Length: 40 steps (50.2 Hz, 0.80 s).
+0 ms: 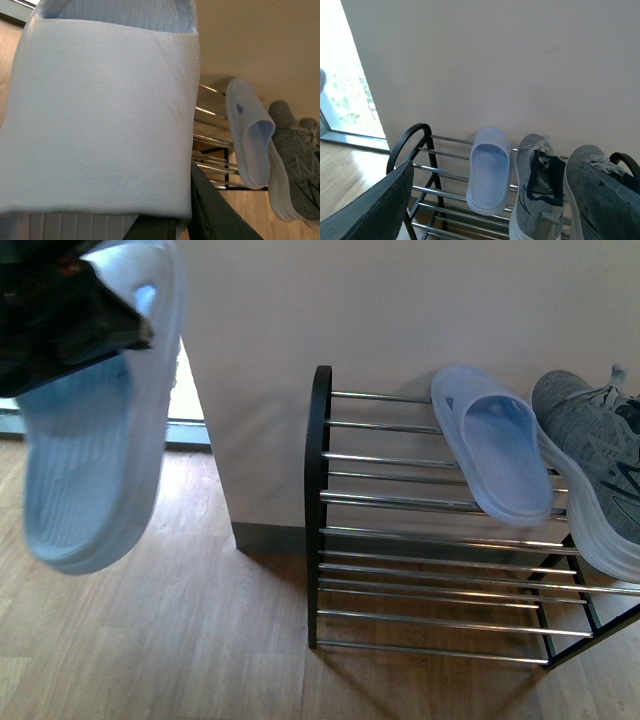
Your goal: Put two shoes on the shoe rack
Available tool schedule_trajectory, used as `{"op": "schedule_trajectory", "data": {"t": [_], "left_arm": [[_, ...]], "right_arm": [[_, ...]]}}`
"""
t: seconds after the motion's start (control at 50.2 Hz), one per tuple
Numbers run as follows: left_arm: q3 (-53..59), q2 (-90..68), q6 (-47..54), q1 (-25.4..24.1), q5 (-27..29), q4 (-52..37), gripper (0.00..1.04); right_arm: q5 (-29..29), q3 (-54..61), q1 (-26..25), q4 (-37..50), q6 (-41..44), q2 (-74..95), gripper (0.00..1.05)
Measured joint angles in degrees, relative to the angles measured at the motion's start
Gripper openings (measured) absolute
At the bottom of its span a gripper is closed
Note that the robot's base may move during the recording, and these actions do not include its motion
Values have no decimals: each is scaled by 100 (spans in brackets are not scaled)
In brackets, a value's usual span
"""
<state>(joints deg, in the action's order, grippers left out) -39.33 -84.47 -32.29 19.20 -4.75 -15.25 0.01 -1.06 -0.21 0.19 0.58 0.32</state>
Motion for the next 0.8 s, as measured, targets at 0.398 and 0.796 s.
{"op": "schedule_trajectory", "data": {"t": [0.398, 0.796], "left_arm": [[-2258, -2223, 33, 461, -614, -55, 2], [-3886, -3766, -466, 791, -802, 120, 2]], "right_arm": [[0, 0, 0, 0, 0, 0, 95], [0, 0, 0, 0, 0, 0, 95]]}}
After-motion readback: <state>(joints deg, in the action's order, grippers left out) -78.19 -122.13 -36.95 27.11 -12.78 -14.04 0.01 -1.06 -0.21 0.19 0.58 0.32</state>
